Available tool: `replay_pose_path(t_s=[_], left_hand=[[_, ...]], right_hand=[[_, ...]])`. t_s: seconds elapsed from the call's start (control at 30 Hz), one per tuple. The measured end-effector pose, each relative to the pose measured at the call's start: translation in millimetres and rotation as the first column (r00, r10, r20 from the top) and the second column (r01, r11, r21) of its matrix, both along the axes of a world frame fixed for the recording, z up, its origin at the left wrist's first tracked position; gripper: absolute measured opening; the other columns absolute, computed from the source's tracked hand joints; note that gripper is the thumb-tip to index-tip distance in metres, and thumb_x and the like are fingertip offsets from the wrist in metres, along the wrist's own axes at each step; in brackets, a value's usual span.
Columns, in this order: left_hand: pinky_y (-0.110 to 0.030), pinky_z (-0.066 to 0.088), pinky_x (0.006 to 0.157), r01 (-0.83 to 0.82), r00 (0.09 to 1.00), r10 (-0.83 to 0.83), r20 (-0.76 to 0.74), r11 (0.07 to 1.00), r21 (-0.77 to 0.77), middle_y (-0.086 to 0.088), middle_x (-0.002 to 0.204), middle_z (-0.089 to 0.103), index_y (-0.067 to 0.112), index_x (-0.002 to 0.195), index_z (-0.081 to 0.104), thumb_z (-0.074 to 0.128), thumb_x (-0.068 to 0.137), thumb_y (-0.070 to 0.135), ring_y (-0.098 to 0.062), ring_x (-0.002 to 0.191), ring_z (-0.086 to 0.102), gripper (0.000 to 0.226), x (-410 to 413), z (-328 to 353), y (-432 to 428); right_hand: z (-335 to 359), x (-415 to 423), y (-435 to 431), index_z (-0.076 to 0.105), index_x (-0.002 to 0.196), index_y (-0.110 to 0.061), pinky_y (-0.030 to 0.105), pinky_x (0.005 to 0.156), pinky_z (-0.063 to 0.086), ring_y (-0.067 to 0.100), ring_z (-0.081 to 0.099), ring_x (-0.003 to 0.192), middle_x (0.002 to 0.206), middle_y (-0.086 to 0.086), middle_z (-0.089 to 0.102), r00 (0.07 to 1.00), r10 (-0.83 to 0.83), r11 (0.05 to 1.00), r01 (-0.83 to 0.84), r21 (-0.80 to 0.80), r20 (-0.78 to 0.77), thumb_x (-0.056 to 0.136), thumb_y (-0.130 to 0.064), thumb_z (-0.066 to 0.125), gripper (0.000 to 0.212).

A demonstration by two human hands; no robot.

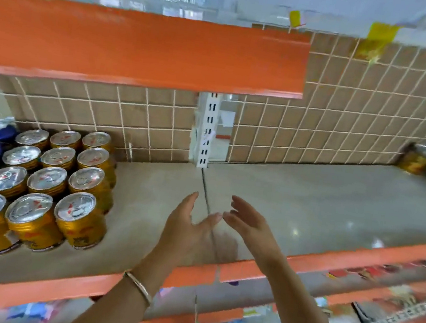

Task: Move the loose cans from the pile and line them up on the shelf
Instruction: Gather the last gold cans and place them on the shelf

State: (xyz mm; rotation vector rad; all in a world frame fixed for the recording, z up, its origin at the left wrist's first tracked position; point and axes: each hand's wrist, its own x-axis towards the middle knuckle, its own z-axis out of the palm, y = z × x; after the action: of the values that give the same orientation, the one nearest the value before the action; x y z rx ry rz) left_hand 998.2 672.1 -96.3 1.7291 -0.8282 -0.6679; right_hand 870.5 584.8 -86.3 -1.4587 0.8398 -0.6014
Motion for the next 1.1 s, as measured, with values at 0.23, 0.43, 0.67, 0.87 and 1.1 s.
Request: replay_pose_path(t_s=[0.23,0.43,0.67,0.87,1.1], left_hand=[[-0.038,0.024,0.117,0.144,0.99,-0.144,0.004,0.99,0.006,0.003,0.16,0.005,0.032,0.149,0.016,0.074,0.068,0.05,-0.019,0.145,0.017,0.101,-94,27,-81],[-0.031,0.018,0.114,0.241,0.97,-0.241,-0.02,0.97,0.012,-0.003,0.16,0.0,0.031,0.15,0.008,0.078,0.068,0.043,-0.017,0.147,0.009,0.108,-191,37,-145],[-0.032,0.021,0.114,0.305,0.949,-0.306,-0.075,0.952,-0.03,-0.003,0.16,0.002,0.027,0.15,0.008,0.08,0.066,0.043,-0.017,0.146,0.013,0.112,-302,34,-217],[-0.037,0.026,0.114,0.346,0.933,-0.347,-0.096,0.938,-0.023,-0.006,0.157,0.015,0.02,0.15,0.012,0.079,0.069,0.04,-0.021,0.143,0.021,0.107,-370,30,-269],[-0.036,0.025,0.115,0.378,0.917,-0.378,-0.127,0.925,-0.032,-0.005,0.156,0.017,0.02,0.151,0.009,0.081,0.067,0.037,-0.018,0.143,0.02,0.112,-396,26,-343]], right_hand=[[15,-113,-61,0.04,0.142,-0.021,0.031,0.108,0.037,0.01,0.042,0.131,0.146,-0.001,0.042,0.985,-0.17,0.985,0.17,-0.039,-0.008,0.08,-0.03,0.072,0.07],[23,-217,-110,0.032,0.146,-0.022,0.032,0.109,0.036,0.01,0.037,0.134,0.149,0.0,0.036,0.964,-0.265,0.962,0.261,-0.081,-0.038,0.077,-0.033,0.072,0.08],[27,-329,-160,0.03,0.146,-0.022,0.026,0.099,0.042,0.01,0.041,0.13,0.146,-0.001,0.038,0.92,-0.385,0.919,0.375,-0.119,-0.07,0.084,-0.031,0.068,0.074],[21,-393,-200,0.037,0.142,-0.02,0.027,0.097,0.044,0.017,0.047,0.128,0.143,0.003,0.043,0.884,-0.466,0.884,0.466,-0.041,-0.012,0.082,-0.027,0.07,0.069],[8,-418,-267,0.039,0.14,-0.022,0.019,0.088,0.046,0.014,0.05,0.124,0.136,-0.001,0.048,0.86,-0.511,0.86,0.511,-0.014,0.016,0.086,-0.027,0.066,0.061]])
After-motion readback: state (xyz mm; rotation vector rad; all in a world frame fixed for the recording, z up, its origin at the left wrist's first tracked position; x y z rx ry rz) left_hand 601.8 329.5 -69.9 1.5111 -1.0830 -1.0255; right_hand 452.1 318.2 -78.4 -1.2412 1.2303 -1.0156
